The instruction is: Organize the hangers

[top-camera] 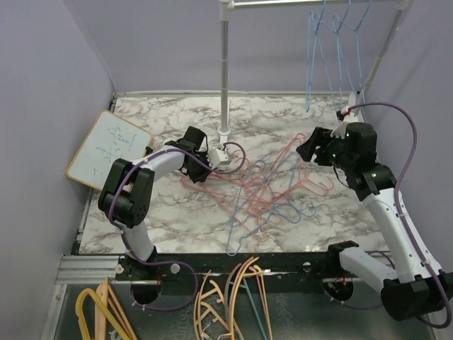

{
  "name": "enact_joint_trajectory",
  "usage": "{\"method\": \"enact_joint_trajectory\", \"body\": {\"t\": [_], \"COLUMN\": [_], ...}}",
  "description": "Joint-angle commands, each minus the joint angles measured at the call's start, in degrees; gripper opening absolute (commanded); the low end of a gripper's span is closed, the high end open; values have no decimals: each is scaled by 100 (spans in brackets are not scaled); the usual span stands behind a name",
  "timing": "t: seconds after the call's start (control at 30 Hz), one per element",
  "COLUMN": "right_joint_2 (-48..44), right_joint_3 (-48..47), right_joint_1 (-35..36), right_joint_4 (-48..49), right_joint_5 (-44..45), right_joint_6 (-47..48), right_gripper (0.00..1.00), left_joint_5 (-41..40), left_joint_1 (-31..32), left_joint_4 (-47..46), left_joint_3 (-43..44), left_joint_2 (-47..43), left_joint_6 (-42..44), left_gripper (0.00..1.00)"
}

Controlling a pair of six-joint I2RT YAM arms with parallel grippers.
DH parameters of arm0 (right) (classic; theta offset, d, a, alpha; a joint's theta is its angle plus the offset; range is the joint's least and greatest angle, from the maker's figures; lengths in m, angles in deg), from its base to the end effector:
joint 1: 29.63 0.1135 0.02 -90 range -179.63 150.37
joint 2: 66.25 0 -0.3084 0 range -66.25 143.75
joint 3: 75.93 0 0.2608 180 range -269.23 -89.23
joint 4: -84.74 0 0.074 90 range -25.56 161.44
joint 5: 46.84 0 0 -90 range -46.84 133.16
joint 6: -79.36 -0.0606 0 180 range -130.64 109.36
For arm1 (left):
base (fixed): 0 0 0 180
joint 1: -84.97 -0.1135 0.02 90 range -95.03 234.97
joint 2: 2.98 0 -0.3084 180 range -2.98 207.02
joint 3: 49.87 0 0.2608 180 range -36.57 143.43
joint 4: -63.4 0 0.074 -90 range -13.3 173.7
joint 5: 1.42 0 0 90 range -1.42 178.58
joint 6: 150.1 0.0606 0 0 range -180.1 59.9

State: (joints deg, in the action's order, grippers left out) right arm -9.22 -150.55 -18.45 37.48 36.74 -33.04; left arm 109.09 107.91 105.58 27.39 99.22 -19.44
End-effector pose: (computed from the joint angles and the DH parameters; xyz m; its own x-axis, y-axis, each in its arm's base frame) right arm 0.2120 0.0488 0.3846 -0.5587 0.2756 -0.7822 -0.0812 0.9205 0.3823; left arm 0.3348 -0.1647 0.1845 -0.3240 0.7998 -0.5053 0.9249 0.3801 0.0085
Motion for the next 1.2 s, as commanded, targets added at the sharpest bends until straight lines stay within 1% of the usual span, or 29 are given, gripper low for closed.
{"method": "enact_joint_trajectory", "body": {"t": [0.0, 0.1, 0.27, 0.5, 0.7, 0.87, 1.0, 1.13, 1.17], "right_joint_2": [-301, -387, -466, -383, -190, -167, 67, 295, 347], "right_joint_3": [704, 1200, 1921, 2261, 2610, 2760, 2727, 2722, 2735], "right_joint_1": [-11, -11, -2, -2, -2, -2, -2, -4, -2], "right_joint_4": [454, 755, 1203, 1597, 2247, 2413, 2517, 2779, 2848], "right_joint_5": [-1170, -1827, -2430, -2942, -3585, -3446, -3285, -3364, -3418], "right_joint_6": [-412, -616, -775, -738, -1030, -900, -762, -796, -826], "right_gripper": [67, 69, 70, 70, 70, 70, 70, 69, 67], "left_joint_5": [148, 278, 494, 434, 490, 740, 865, 887, 882], "left_joint_1": [26, 35, 43, 53, 60, 96, 159, 217, 230], "left_joint_4": [281, 421, 619, 602, 538, 649, 668, 712, 688], "left_joint_3": [-27, -17, 72, 145, 357, 562, 546, 600, 600], "left_joint_2": [-458, -858, -1197, -1510, -1568, -1593, -1671, -1665, -1667], "left_joint_6": [117, 169, 146, 181, 158, 130, 257, 285, 277], "left_gripper": [0, 0, 0, 0, 0, 0, 0, 0, 0]}}
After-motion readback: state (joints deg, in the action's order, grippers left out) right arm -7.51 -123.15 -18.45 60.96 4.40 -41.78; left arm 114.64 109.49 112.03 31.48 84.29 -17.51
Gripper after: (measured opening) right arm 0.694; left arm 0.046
